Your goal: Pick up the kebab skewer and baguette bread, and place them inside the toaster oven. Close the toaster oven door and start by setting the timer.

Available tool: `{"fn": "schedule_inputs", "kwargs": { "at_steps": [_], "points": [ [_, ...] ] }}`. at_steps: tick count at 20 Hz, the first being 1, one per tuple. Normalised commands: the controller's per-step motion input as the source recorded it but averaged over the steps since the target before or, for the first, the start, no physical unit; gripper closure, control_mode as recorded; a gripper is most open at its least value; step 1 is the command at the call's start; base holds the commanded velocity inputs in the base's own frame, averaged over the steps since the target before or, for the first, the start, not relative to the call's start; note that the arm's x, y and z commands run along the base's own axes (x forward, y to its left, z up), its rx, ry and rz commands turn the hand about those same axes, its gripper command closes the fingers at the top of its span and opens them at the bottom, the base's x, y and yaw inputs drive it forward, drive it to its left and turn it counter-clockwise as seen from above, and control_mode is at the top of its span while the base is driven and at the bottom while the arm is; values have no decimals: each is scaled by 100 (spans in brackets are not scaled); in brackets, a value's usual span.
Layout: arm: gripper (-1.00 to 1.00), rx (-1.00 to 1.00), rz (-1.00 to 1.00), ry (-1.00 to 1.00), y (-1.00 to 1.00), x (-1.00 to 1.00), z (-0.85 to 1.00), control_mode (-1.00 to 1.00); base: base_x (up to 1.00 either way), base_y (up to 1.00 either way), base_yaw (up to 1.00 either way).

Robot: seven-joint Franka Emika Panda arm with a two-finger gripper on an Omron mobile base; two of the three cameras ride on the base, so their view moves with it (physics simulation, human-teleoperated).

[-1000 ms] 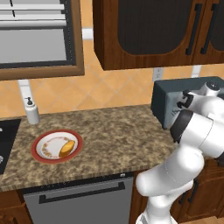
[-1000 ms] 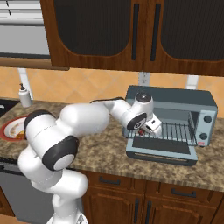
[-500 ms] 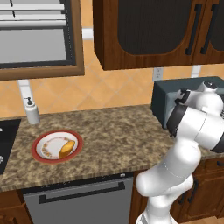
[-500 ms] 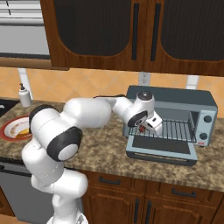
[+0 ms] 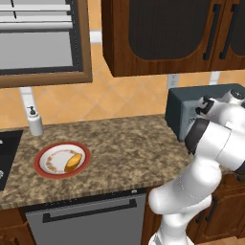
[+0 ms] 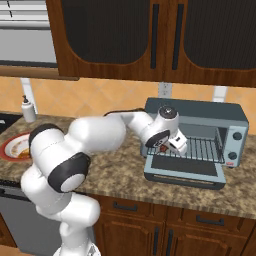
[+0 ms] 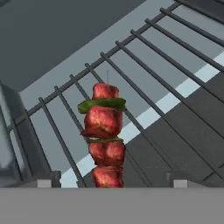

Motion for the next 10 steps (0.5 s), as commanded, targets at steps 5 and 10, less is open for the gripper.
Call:
{"fn": "schedule_inputs", "kwargs": {
  "at_steps": [5, 10],
  "points": [
    [-100, -5, 0, -3, 47, -72, 75, -100, 0, 0, 0],
    [-100, -5, 0, 10, 97, -100, 36, -100, 0, 0, 0]
  ]
}}
